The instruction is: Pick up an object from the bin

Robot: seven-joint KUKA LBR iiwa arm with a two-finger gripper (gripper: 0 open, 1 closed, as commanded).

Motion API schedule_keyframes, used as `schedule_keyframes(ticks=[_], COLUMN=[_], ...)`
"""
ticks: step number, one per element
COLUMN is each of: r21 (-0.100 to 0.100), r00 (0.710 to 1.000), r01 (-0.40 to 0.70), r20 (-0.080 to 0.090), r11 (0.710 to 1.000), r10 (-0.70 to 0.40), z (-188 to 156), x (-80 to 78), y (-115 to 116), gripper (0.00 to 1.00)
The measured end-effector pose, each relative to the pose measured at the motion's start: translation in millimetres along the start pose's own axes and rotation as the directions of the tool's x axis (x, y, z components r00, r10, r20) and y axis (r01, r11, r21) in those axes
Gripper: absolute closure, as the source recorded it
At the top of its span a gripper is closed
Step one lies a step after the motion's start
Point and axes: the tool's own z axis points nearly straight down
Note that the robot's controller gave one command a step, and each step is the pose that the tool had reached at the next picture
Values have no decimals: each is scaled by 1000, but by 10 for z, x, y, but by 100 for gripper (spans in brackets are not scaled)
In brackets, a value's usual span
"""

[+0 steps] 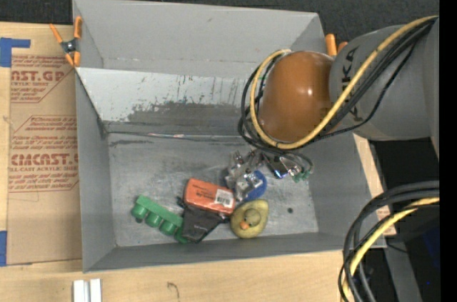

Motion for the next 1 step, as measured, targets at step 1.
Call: schedule_keyframes(ticks=[1], r21=[-2], r00=[1000], r01=[28], r20=[-6], r11=[1000], r10=[-28], z=[210], x=[-12], y=[67], gripper=[100])
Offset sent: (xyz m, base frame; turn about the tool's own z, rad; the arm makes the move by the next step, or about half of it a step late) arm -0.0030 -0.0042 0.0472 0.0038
